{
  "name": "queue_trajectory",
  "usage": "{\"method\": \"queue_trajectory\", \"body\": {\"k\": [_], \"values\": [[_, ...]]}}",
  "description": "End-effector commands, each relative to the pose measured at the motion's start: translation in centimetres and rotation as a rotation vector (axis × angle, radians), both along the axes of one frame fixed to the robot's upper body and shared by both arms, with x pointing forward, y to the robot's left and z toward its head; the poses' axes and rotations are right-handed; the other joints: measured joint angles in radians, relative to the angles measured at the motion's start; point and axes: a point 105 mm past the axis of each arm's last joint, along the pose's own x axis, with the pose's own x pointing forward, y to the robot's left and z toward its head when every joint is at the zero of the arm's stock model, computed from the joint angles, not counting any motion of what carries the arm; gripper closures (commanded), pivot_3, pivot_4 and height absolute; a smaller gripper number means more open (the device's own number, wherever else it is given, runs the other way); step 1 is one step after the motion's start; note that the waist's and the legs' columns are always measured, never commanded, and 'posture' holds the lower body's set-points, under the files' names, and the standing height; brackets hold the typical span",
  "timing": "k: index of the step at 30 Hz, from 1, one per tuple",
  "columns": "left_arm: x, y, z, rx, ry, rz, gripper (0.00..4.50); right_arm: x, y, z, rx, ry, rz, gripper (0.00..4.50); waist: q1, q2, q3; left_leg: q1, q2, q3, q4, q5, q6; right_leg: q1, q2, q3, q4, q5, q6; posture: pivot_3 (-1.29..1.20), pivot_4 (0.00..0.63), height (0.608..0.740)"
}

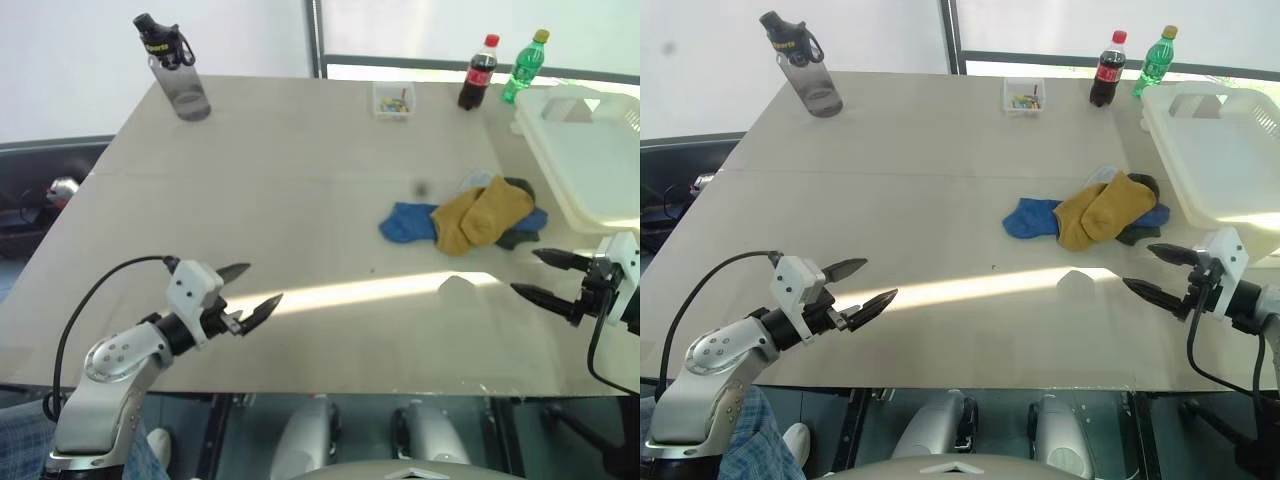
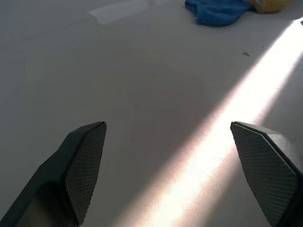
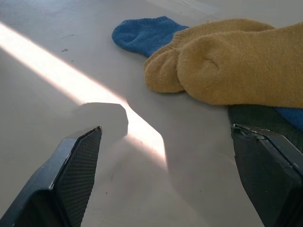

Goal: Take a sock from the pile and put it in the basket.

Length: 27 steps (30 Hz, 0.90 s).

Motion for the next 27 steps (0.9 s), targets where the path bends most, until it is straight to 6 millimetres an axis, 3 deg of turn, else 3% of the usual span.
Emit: {"method": "queue_trajectory", "body": {"k": [1,18,27], "values": [[0.1,-0.1,1.0,-0.006,-0.045,-0.015,0.0,0.1,0.0,0.9,-0.009,-0.043,0.008,0.03,0.0,0.0,0.0,0.0,0.0,0.0,0.0,0.0,0.0,0.0,0.0,0.0,0.0,0.0,0.0,0.0,0.15,0.74],[-0.5,-1.2,2.1,-0.042,-0.074,-0.088,0.0,0.3,0.2,0.6,0.003,-0.048,0.009,0.03,0.0,0.0,0.0,0.0,0.0,0.0,0.0,0.0,0.0,0.0,0.0,0.0,0.0,0.0,0.0,0.0,0.15,0.74],[-1.2,-3.4,4.7,-0.068,-0.142,-0.207,0.0,1.3,1.0,-0.1,-0.004,-0.05,-0.019,0.03,0.0,0.0,0.0,0.0,0.0,0.0,0.0,0.0,0.0,0.0,0.0,0.0,0.0,0.0,0.0,0.0,0.15,0.74]]}}
